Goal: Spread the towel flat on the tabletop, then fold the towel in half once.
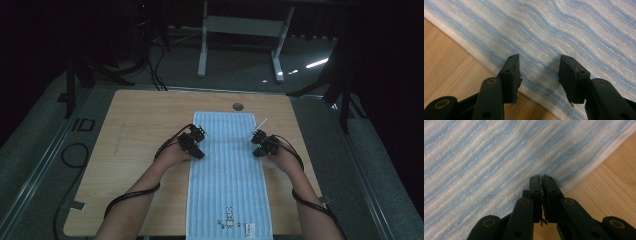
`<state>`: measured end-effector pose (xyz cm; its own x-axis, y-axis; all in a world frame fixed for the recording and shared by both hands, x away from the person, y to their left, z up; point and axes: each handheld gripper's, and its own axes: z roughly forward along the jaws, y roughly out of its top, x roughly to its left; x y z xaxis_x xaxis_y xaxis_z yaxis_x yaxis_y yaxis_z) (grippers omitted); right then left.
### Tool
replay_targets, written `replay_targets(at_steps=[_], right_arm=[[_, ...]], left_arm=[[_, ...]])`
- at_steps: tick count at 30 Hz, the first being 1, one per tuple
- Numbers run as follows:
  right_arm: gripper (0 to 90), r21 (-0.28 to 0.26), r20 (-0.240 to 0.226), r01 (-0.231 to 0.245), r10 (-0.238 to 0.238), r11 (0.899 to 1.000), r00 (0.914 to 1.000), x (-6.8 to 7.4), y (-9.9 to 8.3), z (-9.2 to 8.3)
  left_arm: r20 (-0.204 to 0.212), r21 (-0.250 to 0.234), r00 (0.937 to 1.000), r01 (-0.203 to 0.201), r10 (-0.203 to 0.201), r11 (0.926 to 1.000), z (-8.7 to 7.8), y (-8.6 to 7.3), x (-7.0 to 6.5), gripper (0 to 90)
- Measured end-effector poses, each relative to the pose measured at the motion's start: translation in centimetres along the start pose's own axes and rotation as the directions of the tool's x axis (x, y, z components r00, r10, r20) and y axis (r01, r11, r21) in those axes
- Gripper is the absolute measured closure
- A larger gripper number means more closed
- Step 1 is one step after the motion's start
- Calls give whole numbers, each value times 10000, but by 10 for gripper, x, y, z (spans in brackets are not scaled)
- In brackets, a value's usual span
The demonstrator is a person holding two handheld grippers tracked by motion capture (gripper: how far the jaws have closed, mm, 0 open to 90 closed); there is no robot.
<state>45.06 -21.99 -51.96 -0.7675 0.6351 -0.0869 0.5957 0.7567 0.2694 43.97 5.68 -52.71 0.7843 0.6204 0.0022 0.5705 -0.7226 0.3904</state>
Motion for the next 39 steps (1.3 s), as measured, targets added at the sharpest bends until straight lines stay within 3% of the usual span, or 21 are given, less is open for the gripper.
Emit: replay_targets(at_steps=[9, 12, 14, 18, 24, 26, 28, 35, 38, 39], right_arm=[[834, 267, -164, -128, 132, 9996, 9998, -10, 7, 1], [817, 279, -191, -212, 217, 9994, 9996, -10, 7, -1], [812, 179, -185, -193, 196, 9997, 9996, -10, 6, -3], [718, -309, 52, -441, 443, 9986, 9990, -17, 2, -16], [660, -766, 378, -1010, 1042, 9919, 9938, -29, 4, -22], [647, -857, 370, -1267, 1302, 9882, 9908, -33, 6, -21], [638, -889, 195, -1650, 1673, 9823, 9857, -39, 8, -18], [566, -477, 237, -2104, 2117, 9765, 9771, -45, 18, -2], [561, -352, 109, -2185, 2190, 9752, 9757, -46, 20, 3], [574, -176, 39, -2141, 2142, 9766, 9768, -44, 23, 8]], left_arm=[[41, -41, 9997, 221, -221, 9997, 2, 5, 5, 497], [-233, 12, 9997, 124, -123, 9999, -1, 4, 4, 488], [-248, -18, 9996, 137, -138, 9999, -4, 3, 5, 488], [-665, -269, 9961, 560, -577, 9981, -15, -3, 14, 489], [-944, -443, 9910, 908, -947, 9949, -14, -4, 26, 489], [-897, -676, 9899, 1038, -1096, 9923, -11, -3, 29, 489], [-893, -704, 9913, 909, -970, 9934, -6, -2, 29, 489], [-939, -589, 9926, 716, -769, 9957, 2, 6, 30, 488], [-797, -392, 9948, 604, -634, 9974, 5, 7, 31, 475], [-437, -311, 9965, 700, -714, 9971, 5, 8, 34, 475]])
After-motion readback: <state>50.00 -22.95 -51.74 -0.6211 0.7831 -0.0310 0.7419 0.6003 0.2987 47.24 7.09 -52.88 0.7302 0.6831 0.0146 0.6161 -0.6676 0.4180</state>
